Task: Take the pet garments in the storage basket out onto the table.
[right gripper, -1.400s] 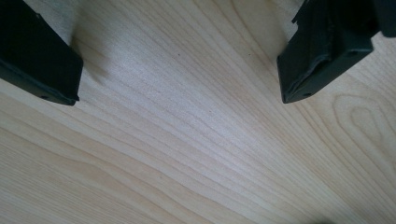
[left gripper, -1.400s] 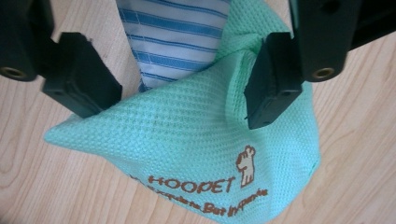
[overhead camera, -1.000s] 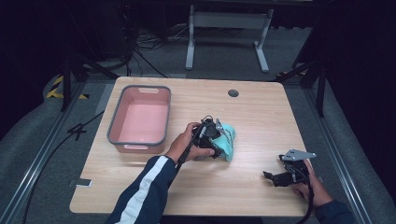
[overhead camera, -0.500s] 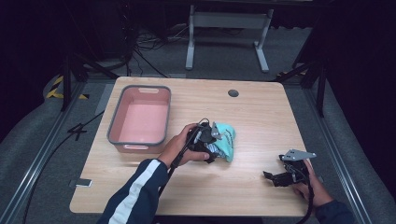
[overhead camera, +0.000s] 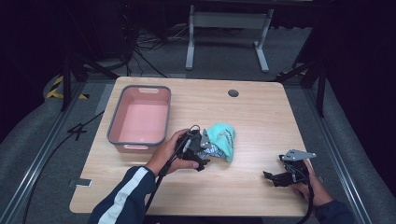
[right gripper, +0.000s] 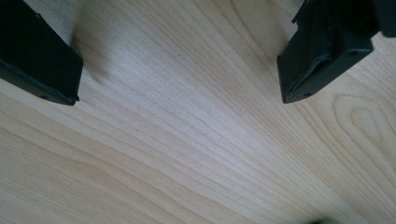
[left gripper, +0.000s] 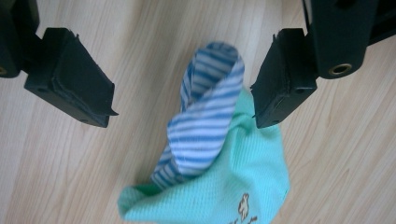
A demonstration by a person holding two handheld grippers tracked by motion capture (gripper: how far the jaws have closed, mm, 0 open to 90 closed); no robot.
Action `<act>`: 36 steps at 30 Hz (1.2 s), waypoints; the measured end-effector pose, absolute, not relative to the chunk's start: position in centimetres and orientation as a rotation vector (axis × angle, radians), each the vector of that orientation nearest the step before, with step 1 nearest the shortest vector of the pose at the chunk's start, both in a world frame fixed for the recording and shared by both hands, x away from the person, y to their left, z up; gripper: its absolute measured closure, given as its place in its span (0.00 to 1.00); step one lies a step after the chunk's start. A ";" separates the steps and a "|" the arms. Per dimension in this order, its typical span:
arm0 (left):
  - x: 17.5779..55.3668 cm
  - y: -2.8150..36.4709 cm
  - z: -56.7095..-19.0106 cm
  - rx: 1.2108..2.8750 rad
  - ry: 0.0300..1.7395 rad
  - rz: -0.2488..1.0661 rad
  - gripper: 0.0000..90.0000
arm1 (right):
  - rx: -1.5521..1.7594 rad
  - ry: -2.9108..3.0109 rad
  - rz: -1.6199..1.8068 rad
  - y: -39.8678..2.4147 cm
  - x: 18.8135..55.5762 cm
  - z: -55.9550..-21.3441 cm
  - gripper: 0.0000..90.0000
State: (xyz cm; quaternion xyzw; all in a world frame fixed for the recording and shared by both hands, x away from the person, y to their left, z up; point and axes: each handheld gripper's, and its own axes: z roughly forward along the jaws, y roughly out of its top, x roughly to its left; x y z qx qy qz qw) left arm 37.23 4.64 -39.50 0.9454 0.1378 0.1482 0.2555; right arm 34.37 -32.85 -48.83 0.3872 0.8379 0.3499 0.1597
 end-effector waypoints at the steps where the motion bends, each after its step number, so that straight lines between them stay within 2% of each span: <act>1: 37.0 5.1 -39.6 2.571 0.373 0.414 0.24 | 1.107 2.394 1.000 -32.8 34.4 -48.8 0.01; 18: 34.5 9.5 -40.6 2.571 0.400 0.460 0.23 | 1.106 2.394 1.000 -32.8 34.4 -48.8 0.01; 36: 32.9 16.4 -42.9 2.587 0.490 0.512 0.23 | 1.106 2.394 1.000 -32.8 34.4 -48.8 0.01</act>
